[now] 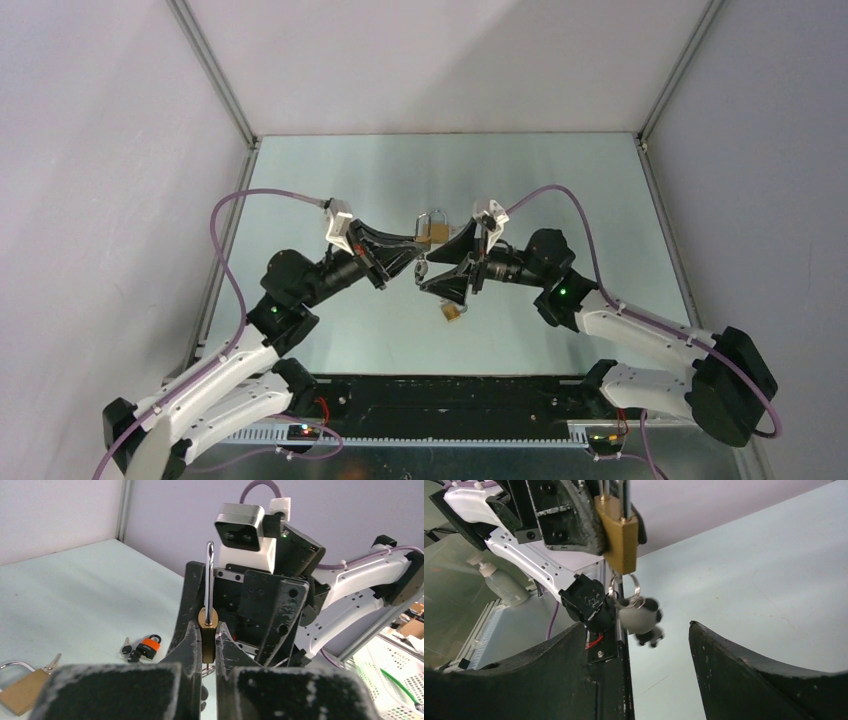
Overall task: Lock with the key
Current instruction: Lock the lock.
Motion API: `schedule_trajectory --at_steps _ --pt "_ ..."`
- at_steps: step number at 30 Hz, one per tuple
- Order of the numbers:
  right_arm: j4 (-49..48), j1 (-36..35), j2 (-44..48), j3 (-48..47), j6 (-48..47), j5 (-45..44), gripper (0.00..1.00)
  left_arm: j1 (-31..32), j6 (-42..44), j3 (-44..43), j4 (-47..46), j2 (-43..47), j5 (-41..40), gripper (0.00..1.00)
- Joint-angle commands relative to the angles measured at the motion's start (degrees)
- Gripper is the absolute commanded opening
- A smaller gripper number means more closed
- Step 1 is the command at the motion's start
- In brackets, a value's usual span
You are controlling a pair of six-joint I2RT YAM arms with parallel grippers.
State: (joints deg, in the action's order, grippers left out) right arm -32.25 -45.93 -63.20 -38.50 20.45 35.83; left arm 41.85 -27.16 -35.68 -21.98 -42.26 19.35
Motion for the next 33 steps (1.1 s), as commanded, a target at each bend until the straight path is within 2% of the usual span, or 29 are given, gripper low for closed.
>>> schedule_trajectory --at_steps 1,12,14,15,16,17,21,23,27,33 --pt "-10.57 -0.53 -1.81 -2.97 0.63 1.57 0.78 -0.21 -1.6 -2.76 -3.81 0.25 2.42 0.0" --pt "-17.61 -2.29 -6.44 -5.3 3.65 0.37 0.77 -0.21 -2.22 -3.21 -5.8 0.2 4.69 0.0" --pt "-19.16 -2.11 -7.2 -5.46 5.37 0.47 0.69 -0.19 -1.98 -2.89 -6.18 0.68 4.71 0.0" --pt "-19.78 -2.04 -7.73 -5.65 5.87 1.06 0.56 -0.19 -1.91 -2.57 -6.44 0.91 4.35 0.0" --pt "-19.96 -1.88 -7.99 -5.81 6.9 1.33 0.49 -0.21 -1.82 -2.43 -6.56 1.38 4.06 0.0" --pt "-20.15 -1.81 -8.39 -5.93 7.33 1.63 0.35 -0.24 -1.75 -2.1 -6.73 1.61 3.37 0.0" --pt "-19.55 -1.75 -9.14 -5.92 8.62 2.2 0.08 -0.21 -1.14 -1.22 -7.7 2.86 2.18 0.0" --pt "-19.03 -1.86 -9.4 -5.88 8.91 2.55 0.0 -0.21 -0.81 -0.55 -9.11 3.41 2.17 0.0" --pt "-17.95 -2.71 -10.29 -5.89 8.35 4.25 0.0 -0.19 -0.01 1.86 -15.94 4.94 2.27 0.0" --pt "-16.14 -5.25 -11.23 -4.65 5.28 5.45 0.0 -0.11 2.85 4.61 -22.47 8.14 -3.28 0.0"
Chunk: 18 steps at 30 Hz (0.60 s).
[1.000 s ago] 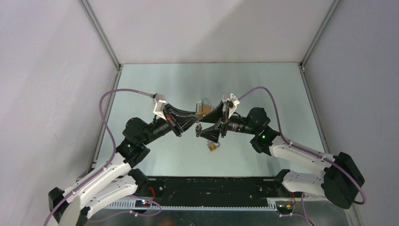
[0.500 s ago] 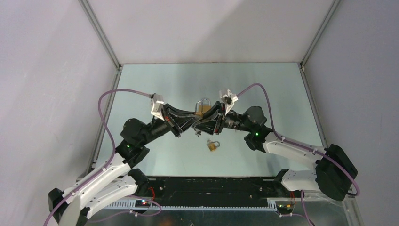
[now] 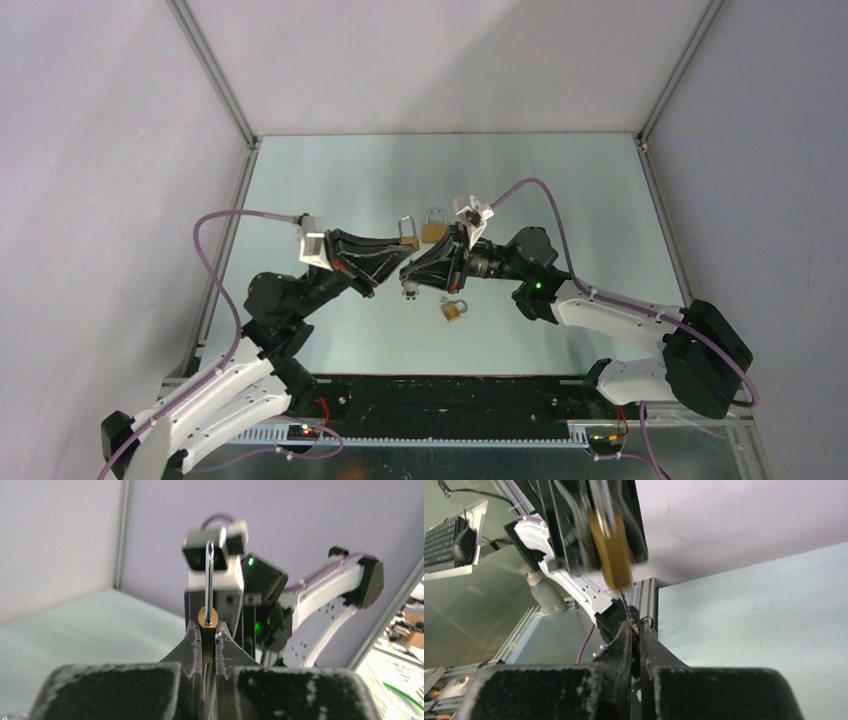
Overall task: Lock with the key
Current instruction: Lock the lock.
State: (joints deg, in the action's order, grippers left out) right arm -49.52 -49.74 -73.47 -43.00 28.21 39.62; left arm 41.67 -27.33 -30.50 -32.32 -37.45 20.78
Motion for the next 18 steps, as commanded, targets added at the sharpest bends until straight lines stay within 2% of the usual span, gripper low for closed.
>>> schedule_trajectory --at_steps 1,7,9,11,14,18 --pt "1.45 -1.88 -1.1 0.22 -2.82 1.91 0.0 0.03 3.4 -0.25 -12.39 3.56 -6.23 0.0" --pt "5.19 -2.54 -2.15 0.73 -6.38 0.13 0.0 -0.04 3.76 1.12 -12.53 3.62 -12.81 0.0" --pt "5.38 -2.44 -3.05 0.75 -5.92 -1.86 0.0 -0.01 3.05 1.56 -10.5 3.59 -17.22 0.0" --pt "5.78 -2.39 -4.3 0.77 -5.32 -4.43 0.0 -0.01 2.64 1.32 -4.31 3.69 -25.21 0.0" --pt "6.82 -2.28 -7.03 0.8 -3.29 -10.54 0.0 -0.06 1.06 -0.01 11.3 3.5 -39.45 0.0" --pt "4.19 -3.07 -11.57 0.76 0.62 -16.52 0.0 -0.56 -2.78 -1.33 28.65 2.2 -48.82 0.0"
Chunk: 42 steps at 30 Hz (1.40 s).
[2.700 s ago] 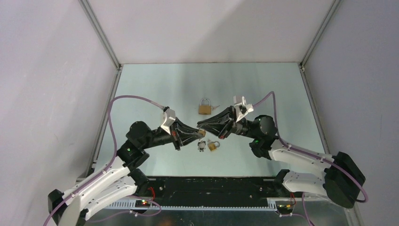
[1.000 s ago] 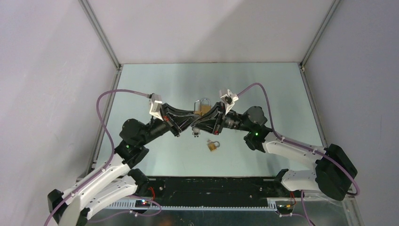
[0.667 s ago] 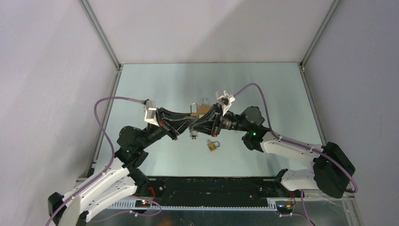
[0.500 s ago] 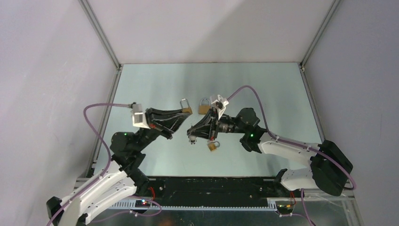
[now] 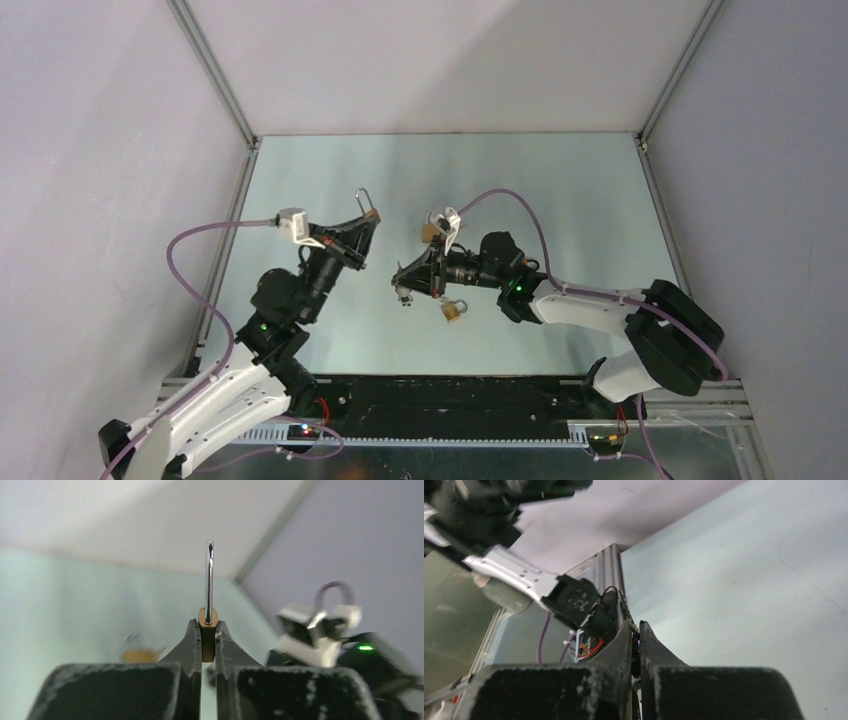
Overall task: Lock with the key
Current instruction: Lock the lock, then place the lock at the center of the board.
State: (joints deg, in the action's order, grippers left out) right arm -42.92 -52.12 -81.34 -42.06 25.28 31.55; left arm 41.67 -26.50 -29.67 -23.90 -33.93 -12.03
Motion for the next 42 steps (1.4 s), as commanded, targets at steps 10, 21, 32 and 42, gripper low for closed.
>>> schedule_trajectory --at_steps 10,21,32,42 --pt "-5.91 -2.01 -16.92 -0.26 19.68 -24.79 0.0 -4.28 -12.36 8.04 30.65 -2.71 0.25 0.0" --pt "0.29 -3.86 -27.6 -6.6 28.98 -29.07 0.0 -5.26 -15.67 14.28 24.31 -9.1 9.52 0.08" --pt "15.54 -4.52 -32.3 -11.59 34.64 -31.33 0.01 -8.9 -18.95 16.31 17.45 -19.17 8.6 0.18" --pt "21.61 -3.11 -33.21 -14.72 35.24 -27.8 0.37 -10.22 -19.38 15.94 17.03 -20.16 8.76 0.68"
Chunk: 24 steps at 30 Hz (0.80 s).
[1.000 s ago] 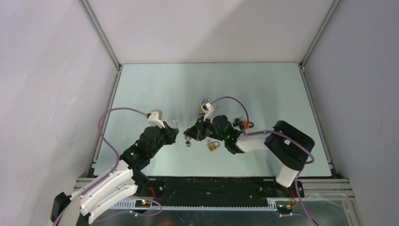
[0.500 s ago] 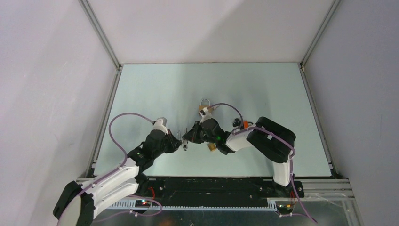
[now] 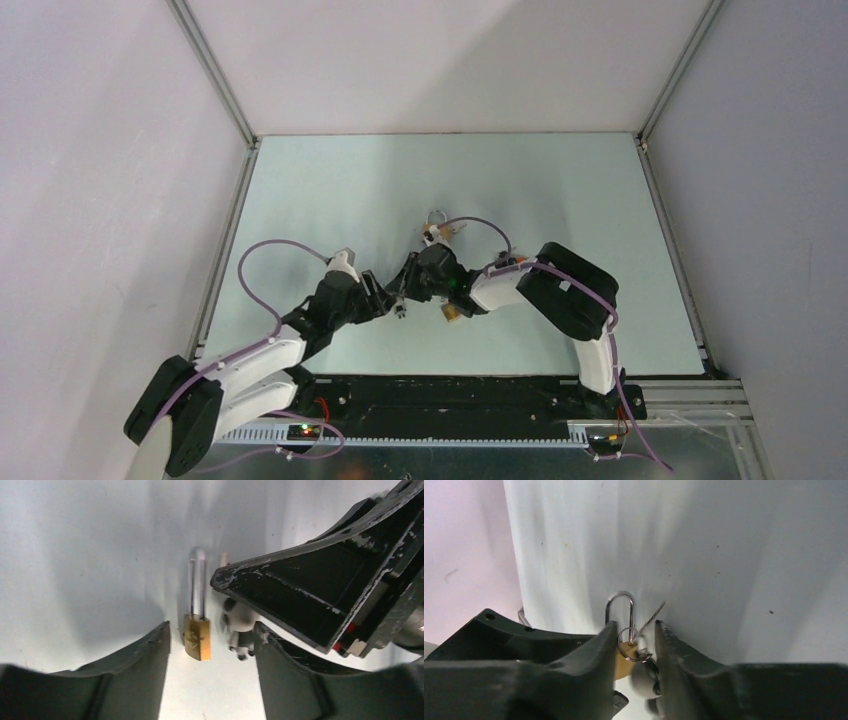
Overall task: Lock with the key
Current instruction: Place the lock at the center of the board, then reset both arms
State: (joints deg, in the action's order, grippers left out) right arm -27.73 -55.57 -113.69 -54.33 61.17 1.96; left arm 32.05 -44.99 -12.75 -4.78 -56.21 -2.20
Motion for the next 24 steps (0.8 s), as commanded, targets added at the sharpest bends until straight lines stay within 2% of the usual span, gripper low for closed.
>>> schedule_trajectory --at_steps 1,5,7,11,17,21,24 --pt "7.63 0.54 -0.54 -2.72 -1.48 2.1 0.45 -0.64 -0.98 -0.83 -1.18 3.39 -1.55 0.71" --pt "11.0 1.67 2.34 -3.41 -5.0 1.18 0.65 -0.91 -0.83 -2.13 3.54 8.5 -5.54 0.83" --pt "12.31 2.24 4.32 -3.44 -6.71 0.5 0.7 -0.96 -0.17 -4.31 8.98 10.8 -9.2 0.88" --pt "15.77 2.94 9.45 -3.34 -10.96 -2.89 0.73 -1.02 2.69 -8.88 16.34 14.67 -12.73 0.99" --pt "22.53 4.13 21.38 -3.38 -18.34 -10.35 0.74 -1.02 4.59 -13.94 21.64 20.47 -13.18 1.0" --pt "31.64 6.07 30.34 -3.26 -21.53 -20.11 0.72 -1.03 5.54 -18.43 26.87 24.69 -13.83 1.0" --pt "38.77 8.71 37.81 -1.99 -23.67 -23.96 0.74 -1.04 7.02 -23.03 31.21 28.19 -12.16 1.0"
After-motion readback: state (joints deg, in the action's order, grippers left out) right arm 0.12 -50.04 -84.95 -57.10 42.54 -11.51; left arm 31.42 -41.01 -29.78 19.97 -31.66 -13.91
